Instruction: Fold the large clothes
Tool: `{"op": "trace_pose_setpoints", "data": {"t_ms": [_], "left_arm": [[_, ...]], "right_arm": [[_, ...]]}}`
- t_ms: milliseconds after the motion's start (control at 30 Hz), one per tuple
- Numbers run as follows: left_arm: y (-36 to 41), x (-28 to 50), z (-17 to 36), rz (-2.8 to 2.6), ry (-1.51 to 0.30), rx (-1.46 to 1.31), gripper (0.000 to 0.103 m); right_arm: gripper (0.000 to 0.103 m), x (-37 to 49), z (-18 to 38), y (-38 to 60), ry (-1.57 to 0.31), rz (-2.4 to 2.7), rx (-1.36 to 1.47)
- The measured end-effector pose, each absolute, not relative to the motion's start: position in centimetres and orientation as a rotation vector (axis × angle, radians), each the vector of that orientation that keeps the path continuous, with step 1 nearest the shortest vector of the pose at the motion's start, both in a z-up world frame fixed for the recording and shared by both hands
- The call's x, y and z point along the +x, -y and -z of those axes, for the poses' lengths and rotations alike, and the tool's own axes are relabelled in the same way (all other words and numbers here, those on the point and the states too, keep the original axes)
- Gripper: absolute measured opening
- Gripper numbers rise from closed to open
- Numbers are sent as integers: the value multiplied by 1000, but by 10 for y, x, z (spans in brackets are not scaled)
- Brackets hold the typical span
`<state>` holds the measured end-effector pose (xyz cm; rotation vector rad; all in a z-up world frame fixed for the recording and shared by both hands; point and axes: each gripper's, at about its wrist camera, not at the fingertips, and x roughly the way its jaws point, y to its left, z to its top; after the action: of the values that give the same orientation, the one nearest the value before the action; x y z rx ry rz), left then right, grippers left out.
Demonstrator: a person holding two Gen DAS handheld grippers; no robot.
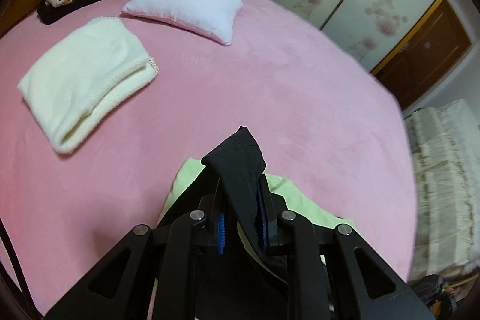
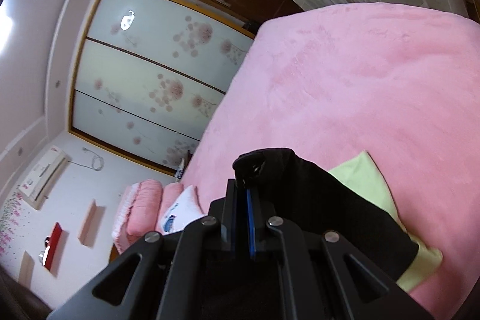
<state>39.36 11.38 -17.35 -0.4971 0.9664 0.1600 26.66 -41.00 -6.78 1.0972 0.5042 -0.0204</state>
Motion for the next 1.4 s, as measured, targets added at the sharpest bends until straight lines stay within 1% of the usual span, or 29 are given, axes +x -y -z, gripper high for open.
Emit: {"op": "trace_pose_setpoints", "data": {"t_ms": [67, 100, 133, 167, 233, 267, 300, 333, 367, 433, 567, 600, 633, 667, 700, 733, 767, 867, 1033, 1233, 1267, 1400], "left_arm": [[-107, 413, 180, -207, -1005, -456, 16], [-105, 420, 182, -218, -1019, -437, 18], [-102, 431, 185, -230, -1028, -404, 23], [-101, 437, 188, -246, -1028, -379, 31], [-95, 452, 193, -278, -1034, -303, 42], [-93, 455, 194, -277, -1028, -282, 44], [-89, 459, 193, -261, -1018, -257, 44], [-87, 461, 193, -246, -1018, -241, 44], [-82, 461, 194, -219, -1023, -224, 44], [-72, 456, 200, -174, -1039, -211, 44], [-49, 428, 226, -65, -1134, -254, 44], [-42, 416, 237, -33, -1168, -274, 44], [-36, 406, 246, -11, -1194, -293, 44], [-29, 394, 257, 10, -1228, -319, 38], [-21, 380, 270, 9, -1270, -312, 29], [-10, 368, 281, -2, -1307, -273, 14], [-7, 360, 289, 2, -1332, -243, 12], [18, 326, 302, 73, -1366, -173, 9], [47, 290, 311, 156, -1430, 4, 9], [43, 284, 330, 149, -1503, -44, 9], [37, 285, 337, 137, -1512, -81, 9], [2, 295, 350, 60, -1454, -187, 9]], "right_arm": [[5, 287, 74, 414, -532, 41, 1093], [7, 300, 80, 417, -560, 52, 1075], [10, 312, 83, 418, -579, 51, 1044], [10, 323, 85, 419, -606, 56, 1003], [12, 354, 95, 419, -717, 79, 881], [12, 359, 100, 418, -740, 85, 856], [12, 367, 101, 417, -738, 95, 811], [16, 372, 99, 413, -732, 107, 771], [29, 375, 97, 409, -732, 123, 719], [39, 376, 97, 400, -728, 128, 658], [39, 364, 113, 367, -794, 31, 637], [39, 357, 121, 353, -831, 3, 622], [36, 354, 126, 343, -854, -17, 607], [32, 351, 135, 329, -887, -54, 582], [28, 343, 145, 308, -931, -104, 547], [14, 335, 156, 285, -989, -153, 507], [6, 330, 164, 271, -1023, -189, 486], [4, 299, 190, 217, -1123, -327, 478], [3, 273, 210, 172, -1213, -411, 503], [3, 269, 235, 174, -1310, -396, 558], [0, 270, 241, 177, -1323, -389, 573], [0, 281, 261, 204, -1358, -327, 616]]}}
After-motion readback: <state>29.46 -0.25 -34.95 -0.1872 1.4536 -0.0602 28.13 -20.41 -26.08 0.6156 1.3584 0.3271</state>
